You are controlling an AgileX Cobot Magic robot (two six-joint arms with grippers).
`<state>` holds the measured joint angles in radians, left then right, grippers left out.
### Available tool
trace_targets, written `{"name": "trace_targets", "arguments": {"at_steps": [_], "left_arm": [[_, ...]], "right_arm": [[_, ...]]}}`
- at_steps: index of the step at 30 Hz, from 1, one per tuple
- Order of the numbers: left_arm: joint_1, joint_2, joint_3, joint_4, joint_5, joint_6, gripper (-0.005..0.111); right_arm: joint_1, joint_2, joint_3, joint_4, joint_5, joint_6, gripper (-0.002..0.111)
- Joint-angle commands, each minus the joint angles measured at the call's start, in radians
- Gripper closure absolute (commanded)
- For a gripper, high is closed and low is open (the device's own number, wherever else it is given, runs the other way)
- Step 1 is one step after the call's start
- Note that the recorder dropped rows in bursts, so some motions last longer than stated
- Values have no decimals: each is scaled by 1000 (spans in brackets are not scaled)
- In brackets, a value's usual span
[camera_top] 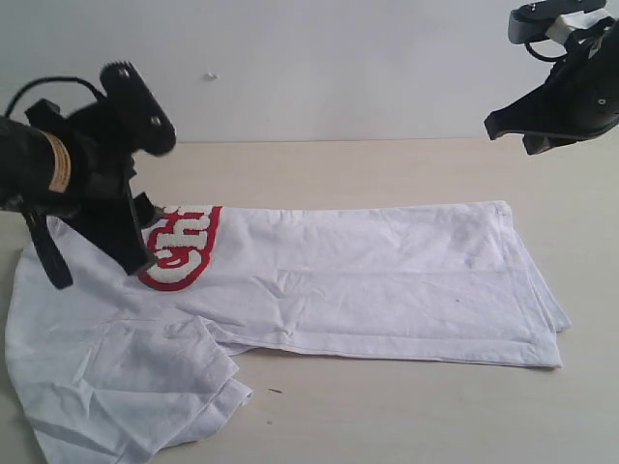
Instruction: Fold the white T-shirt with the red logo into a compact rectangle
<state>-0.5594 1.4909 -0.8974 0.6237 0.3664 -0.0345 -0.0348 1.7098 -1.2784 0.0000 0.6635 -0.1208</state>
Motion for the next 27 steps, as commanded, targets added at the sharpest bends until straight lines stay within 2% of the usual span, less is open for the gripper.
{"name": "trace_targets", "arguments": {"at_steps": [1,4,6,10,14,17,23,27], "left_arm": [[-62,-81,-43,-325,223,68,56],[-108,-87,-47,-571,474,206,57],[-146,-84,-13,-633,540,210,57],[-193,-83,112,-631,453,184,56],[-199,-77,210,-631,348,184,47],[-219,-60,229,-631,345,184,44],[-315,36,246,-592,261,159,44],[-319,120,246,-418,254,-11,44]], "right_arm": [[0,-11,5,0,-7,-9,108],[0,-11,5,25,-7,-9,108],[0,-11,5,29,-3,-14,108],[0,-11,5,34,12,-14,108],[0,-11,5,49,16,-17,108],[0,-11,5,72,14,-35,108],[0,-11,5,79,14,-42,108],[0,-11,5,79,14,-42,108]]}}
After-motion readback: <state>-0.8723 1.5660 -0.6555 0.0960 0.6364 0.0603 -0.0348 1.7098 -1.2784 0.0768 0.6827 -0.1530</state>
